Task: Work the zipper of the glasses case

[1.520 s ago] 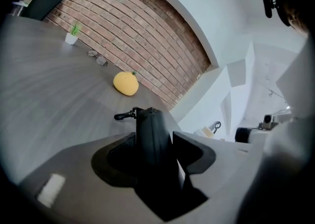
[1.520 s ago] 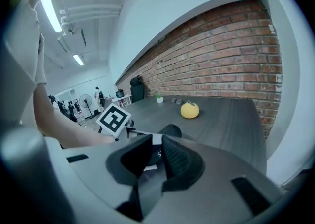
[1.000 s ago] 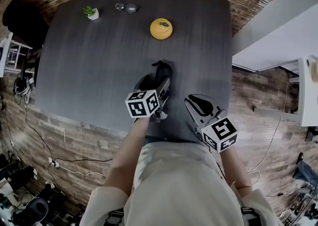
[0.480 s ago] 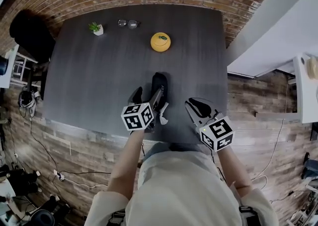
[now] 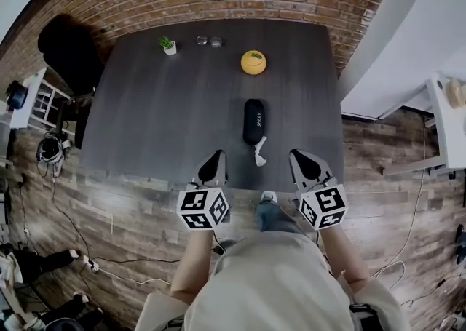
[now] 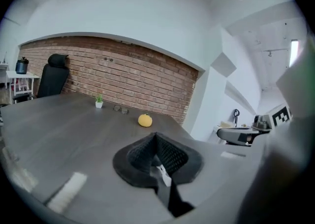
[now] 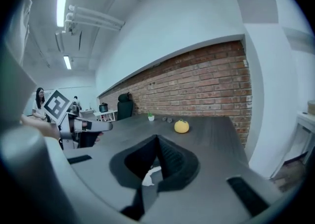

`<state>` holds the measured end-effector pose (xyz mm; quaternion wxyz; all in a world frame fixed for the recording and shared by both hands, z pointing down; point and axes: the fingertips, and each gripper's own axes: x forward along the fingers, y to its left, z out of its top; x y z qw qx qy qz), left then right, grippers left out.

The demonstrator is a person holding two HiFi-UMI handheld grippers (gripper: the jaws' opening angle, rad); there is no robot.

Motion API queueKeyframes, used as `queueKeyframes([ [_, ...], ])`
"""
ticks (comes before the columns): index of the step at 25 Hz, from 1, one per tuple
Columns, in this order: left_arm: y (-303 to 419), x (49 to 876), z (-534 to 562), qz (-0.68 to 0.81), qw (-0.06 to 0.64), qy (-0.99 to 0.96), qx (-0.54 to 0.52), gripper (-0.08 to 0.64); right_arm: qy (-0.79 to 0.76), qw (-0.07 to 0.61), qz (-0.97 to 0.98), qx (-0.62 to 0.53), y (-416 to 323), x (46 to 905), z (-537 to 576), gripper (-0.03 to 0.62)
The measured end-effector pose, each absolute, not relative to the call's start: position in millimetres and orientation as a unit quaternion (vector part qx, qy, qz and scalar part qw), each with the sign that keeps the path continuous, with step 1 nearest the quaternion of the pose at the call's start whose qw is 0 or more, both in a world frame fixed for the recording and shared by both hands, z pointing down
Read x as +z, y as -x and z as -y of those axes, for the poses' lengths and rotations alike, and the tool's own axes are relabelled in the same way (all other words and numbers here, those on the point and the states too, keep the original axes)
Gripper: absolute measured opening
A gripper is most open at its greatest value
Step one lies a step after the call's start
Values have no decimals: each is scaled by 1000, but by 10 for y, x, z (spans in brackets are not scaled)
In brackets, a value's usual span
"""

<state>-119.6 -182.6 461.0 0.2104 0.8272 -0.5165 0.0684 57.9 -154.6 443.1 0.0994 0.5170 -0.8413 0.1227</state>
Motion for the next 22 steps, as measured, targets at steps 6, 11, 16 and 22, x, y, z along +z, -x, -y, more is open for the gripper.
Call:
queueKeyframes([
  [6,1457,4539,918,493,216,-841,46,9,-542,70,831,104,-336,4258,730,3],
  [11,1483,4532,238,468,215,-856,42,9,-540,68,835,80,-175,4177,17,3],
  [16,1577,4494,-293,468,213,-857,41,9,-530,71,843,67,-26,4129,-524,3],
  [22,1667,4389,-713,462,204,-863,35,9,-520,68,850,50,176,4055,-938,3],
])
